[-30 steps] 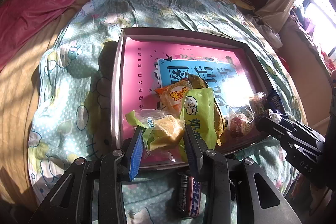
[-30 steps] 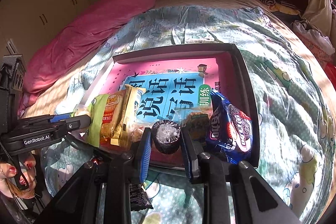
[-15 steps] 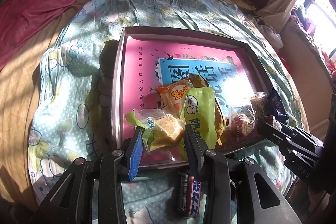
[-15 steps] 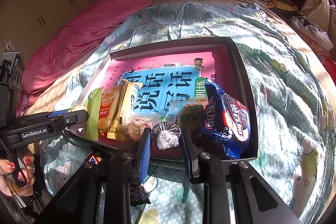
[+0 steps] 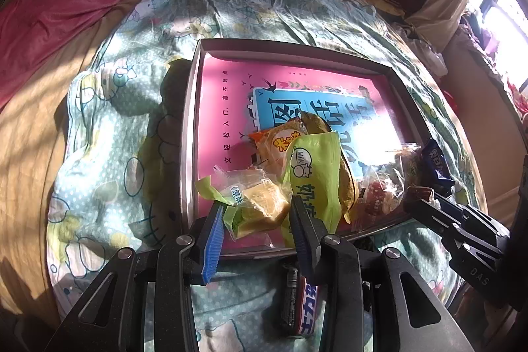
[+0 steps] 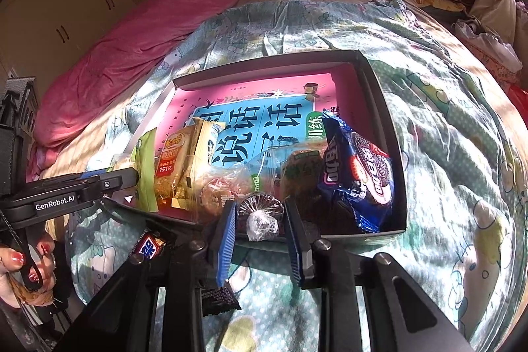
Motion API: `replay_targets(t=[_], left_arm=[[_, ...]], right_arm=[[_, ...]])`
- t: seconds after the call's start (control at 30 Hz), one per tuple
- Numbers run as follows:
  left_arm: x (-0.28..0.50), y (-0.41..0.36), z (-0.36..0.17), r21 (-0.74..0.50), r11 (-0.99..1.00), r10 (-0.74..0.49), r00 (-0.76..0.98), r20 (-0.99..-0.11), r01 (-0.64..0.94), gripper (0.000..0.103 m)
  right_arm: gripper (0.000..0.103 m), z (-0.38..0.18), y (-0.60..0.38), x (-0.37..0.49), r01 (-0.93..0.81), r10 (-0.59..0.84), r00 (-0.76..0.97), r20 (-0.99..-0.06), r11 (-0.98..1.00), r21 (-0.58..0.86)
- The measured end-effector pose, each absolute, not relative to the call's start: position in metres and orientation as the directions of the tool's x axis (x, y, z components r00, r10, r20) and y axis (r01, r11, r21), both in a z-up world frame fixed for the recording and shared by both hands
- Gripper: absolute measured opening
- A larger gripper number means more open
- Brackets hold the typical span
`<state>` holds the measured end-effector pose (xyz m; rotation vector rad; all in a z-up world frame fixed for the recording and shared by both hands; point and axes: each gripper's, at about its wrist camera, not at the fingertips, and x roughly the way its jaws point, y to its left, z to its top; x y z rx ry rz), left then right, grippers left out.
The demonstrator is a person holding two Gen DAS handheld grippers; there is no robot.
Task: Organize snacks
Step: 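Lower the green bag and brown chocolate into the tray, then open both grippers to release the snacks in the tray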
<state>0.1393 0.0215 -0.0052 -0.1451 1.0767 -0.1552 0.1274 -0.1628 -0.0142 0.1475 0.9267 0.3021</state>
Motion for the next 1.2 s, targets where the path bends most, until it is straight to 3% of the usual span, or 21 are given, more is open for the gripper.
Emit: replay_targets(t=[0.2, 0.73, 1.2], left_arm=[[0.138, 0.02, -0.004, -0.172, 0.983, -0.178, 0.466, -0.867, 0.057, 0.04], [0.132, 0.021, -0.003, -0.152, 0.987, -0.155, 0.457, -0.876, 0.045, 0.04], [0.126, 0.022, 0.003, -0.152, 0.987, -0.155, 0.464, -0.872, 0.044, 0.042]], right_arm=[[0.035, -0.011, -0.163, 0.125, -0.188, 0.312, 0.566, -0.763, 0.95, 0.249], [0.037, -0.003, -0.17, 0.119, -0.158, 0.28, 0.596, -0.753, 0.96, 0.232], [0.048, 0.004, -0.171, 0.113, -0.15, 0.264, 0.614, -0.744, 0.964, 0.219]])
